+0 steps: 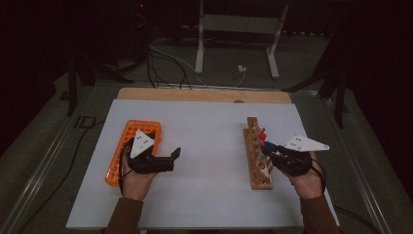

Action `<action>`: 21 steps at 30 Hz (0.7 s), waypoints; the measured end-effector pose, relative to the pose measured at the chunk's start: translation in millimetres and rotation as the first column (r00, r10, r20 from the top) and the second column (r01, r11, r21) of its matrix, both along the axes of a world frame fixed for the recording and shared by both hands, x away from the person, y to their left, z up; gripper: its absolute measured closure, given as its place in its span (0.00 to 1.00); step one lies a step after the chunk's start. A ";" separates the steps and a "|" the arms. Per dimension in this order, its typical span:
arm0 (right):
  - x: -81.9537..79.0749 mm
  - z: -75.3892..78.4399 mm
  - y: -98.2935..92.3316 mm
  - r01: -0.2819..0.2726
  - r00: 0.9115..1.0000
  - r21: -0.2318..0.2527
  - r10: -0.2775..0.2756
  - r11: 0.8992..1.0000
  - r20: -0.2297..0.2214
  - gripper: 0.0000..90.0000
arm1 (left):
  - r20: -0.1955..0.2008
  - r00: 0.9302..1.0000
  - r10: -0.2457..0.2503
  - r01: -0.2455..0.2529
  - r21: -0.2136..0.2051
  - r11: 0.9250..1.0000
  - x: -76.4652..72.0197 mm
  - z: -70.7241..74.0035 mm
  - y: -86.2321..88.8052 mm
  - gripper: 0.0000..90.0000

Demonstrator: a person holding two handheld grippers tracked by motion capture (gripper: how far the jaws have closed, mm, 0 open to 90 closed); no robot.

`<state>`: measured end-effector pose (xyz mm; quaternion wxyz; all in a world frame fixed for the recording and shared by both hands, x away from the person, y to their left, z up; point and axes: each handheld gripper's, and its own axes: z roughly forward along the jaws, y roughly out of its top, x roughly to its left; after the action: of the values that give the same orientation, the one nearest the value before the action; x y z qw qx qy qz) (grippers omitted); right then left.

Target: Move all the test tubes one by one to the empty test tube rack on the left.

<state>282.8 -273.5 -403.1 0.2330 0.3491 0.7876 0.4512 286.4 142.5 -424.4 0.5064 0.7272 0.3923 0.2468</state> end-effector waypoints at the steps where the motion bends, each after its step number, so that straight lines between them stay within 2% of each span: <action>1: -0.3 2.6 0.8 -0.001 1.000 -0.002 0.001 1.000 0.005 0.85 | 0.003 1.000 -0.007 0.007 -0.002 1.000 0.3 1.2 -2.4 0.01; 8: 0.8 13.9 8.5 -0.034 0.999 0.028 0.033 0.999 0.018 0.85 | 0.005 0.999 -0.042 0.042 -0.029 0.999 0.6 7.2 -21.5 0.02; 15: 3.4 14.7 27.1 -0.074 0.997 0.048 0.074 0.996 0.005 0.85 | 0.016 0.995 -0.097 0.097 -0.016 0.995 0.3 7.1 -47.4 0.05; 18: 4.7 15.6 35.6 -0.088 0.996 0.058 0.088 0.994 -0.005 0.85 | 0.021 0.992 -0.126 0.126 -0.019 0.992 0.0 5.7 -61.5 0.06; 21: 6.5 16.1 43.7 -0.102 0.994 0.075 0.104 0.992 -0.017 0.85 | 0.016 0.988 -0.153 0.153 0.000 0.988 -1.2 3.0 -75.9 0.08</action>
<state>289.2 -229.8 -387.0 0.1880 0.3209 0.7898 0.4876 285.2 66.6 -421.4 0.5274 0.7529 0.3313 0.2127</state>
